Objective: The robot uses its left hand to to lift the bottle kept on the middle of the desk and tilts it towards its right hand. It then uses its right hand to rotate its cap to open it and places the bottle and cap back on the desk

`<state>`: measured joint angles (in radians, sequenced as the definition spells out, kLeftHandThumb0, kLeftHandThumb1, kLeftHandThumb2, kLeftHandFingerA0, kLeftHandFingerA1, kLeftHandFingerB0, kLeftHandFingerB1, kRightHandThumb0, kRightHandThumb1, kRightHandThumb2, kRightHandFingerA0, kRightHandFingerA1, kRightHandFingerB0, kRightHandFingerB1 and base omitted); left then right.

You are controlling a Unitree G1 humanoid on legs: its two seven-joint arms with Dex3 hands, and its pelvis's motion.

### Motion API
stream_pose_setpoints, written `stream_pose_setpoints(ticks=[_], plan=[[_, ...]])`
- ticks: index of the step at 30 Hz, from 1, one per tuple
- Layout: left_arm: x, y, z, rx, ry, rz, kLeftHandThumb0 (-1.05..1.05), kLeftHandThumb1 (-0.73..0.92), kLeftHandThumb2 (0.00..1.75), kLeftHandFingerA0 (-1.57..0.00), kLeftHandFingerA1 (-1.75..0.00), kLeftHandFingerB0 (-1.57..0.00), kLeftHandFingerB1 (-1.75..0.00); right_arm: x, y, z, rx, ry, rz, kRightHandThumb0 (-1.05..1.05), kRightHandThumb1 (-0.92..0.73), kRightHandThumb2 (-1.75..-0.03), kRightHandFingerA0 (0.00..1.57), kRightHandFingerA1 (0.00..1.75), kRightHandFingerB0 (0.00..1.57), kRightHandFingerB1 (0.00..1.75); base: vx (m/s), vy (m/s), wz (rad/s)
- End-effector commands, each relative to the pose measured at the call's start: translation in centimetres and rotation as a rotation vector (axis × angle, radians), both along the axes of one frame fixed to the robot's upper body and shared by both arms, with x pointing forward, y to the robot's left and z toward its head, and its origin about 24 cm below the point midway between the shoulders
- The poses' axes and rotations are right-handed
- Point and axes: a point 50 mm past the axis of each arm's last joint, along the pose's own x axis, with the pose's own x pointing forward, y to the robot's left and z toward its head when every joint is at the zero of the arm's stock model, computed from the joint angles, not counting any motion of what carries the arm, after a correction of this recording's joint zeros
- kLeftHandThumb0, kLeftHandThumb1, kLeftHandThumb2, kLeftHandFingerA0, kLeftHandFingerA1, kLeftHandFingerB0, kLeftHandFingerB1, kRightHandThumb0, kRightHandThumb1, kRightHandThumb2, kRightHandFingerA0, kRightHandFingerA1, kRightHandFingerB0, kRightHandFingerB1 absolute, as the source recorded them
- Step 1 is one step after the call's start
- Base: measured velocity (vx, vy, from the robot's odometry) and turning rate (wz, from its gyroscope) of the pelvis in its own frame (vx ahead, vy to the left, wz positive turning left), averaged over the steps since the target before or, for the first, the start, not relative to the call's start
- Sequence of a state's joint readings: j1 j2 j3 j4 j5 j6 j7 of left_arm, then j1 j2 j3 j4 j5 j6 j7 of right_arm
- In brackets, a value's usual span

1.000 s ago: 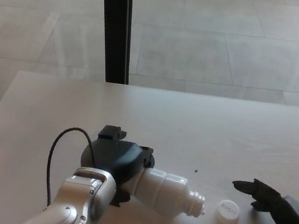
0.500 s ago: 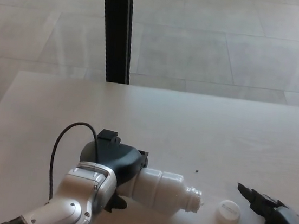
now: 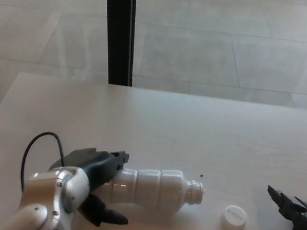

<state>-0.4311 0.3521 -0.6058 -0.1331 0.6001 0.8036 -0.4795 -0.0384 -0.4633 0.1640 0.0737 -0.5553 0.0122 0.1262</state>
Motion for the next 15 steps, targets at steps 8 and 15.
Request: stream_pose_setpoints(ticks=[8, 15], plan=[[-2.5, 6.1, -0.6, -0.527, -0.090, 0.317, -1.02, 0.82, 0.65, 0.00, 0.00, 0.00, 0.00, -0.6, -4.0, 3.4, 0.058, -0.082, -0.128, -1.03, -0.58, -0.95, 0.00, 0.09, 0.00, 0.00, 0.00, 0.000, 0.00], [-6.1, 13.1, -1.1, -0.926, -0.184, 0.598, -0.90, 0.92, 0.67, 0.00, 0.00, 0.00, 0.00, -2.2, -9.7, 6.9, 0.218, -0.196, -0.306, -1.02, -0.60, -0.91, 0.00, 0.00, 0.09, 0.01, 0.00, 0.000, 0.00]])
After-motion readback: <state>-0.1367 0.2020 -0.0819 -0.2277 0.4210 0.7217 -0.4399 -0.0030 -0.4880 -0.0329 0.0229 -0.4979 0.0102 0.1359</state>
